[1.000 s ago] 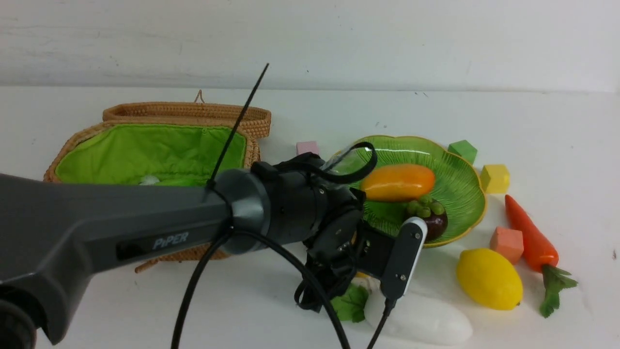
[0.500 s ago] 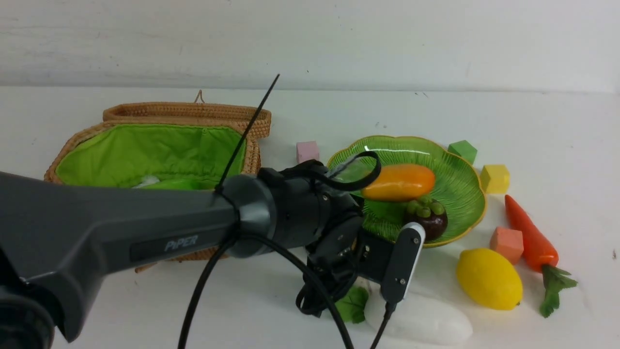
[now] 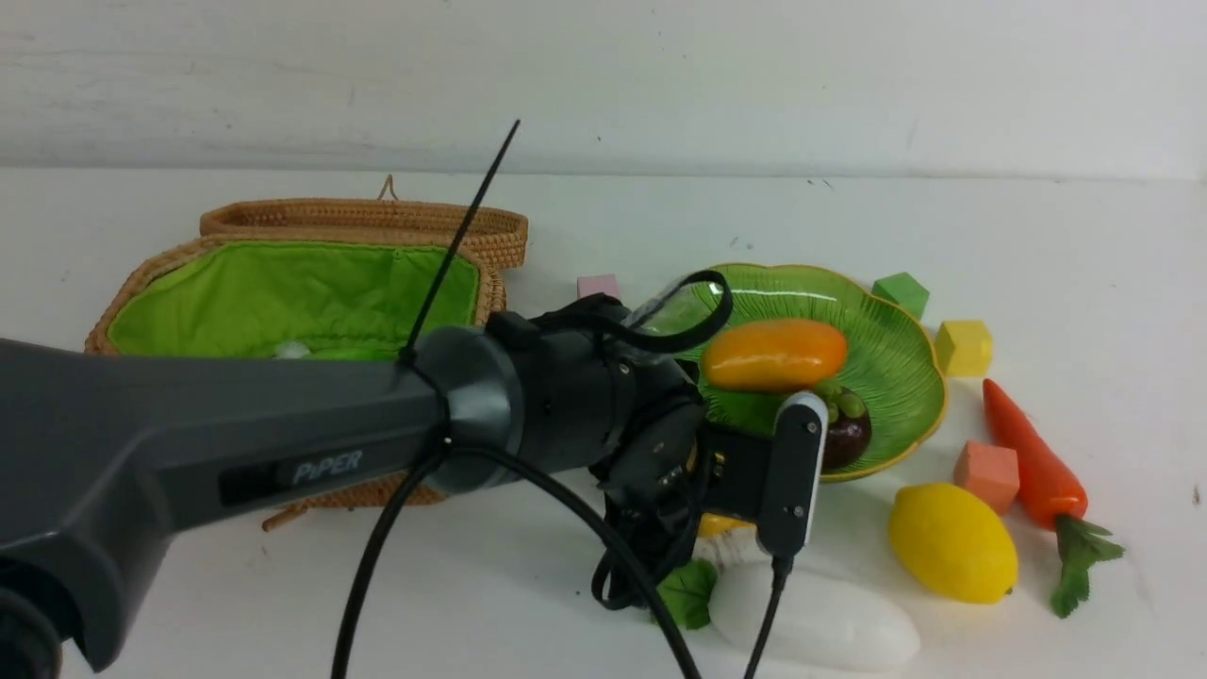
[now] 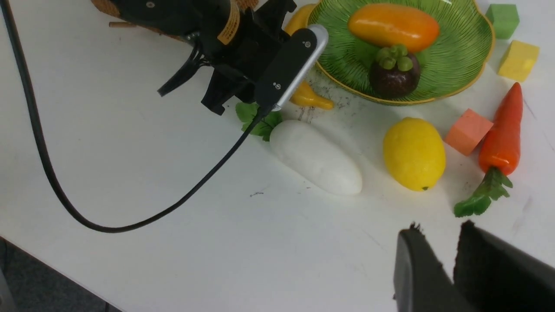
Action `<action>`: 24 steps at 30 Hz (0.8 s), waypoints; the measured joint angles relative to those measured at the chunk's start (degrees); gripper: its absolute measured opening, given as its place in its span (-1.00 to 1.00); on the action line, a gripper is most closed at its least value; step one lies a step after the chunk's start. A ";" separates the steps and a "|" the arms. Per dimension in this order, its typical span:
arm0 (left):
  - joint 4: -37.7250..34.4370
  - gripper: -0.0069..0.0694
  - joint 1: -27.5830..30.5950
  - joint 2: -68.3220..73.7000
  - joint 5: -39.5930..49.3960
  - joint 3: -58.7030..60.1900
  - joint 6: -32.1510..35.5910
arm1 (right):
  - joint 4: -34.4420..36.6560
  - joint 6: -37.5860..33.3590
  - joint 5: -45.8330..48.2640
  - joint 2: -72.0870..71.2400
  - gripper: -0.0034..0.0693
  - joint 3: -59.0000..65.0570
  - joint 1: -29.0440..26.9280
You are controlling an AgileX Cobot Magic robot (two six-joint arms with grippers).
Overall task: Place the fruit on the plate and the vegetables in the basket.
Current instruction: Use the left arm to grab a banana and put it into the right plate
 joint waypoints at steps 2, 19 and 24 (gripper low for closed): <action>0.12 0.27 0.00 0.07 -0.11 0.00 1.27 | 0.07 -0.05 0.00 0.00 -0.49 0.00 0.00; 0.81 0.34 0.69 2.68 -3.89 0.00 3.56 | 1.68 -0.04 0.00 0.00 -0.49 0.00 0.00; 1.63 0.34 0.69 3.59 -5.12 0.00 3.68 | 1.70 -0.04 0.00 0.00 -0.49 0.00 0.00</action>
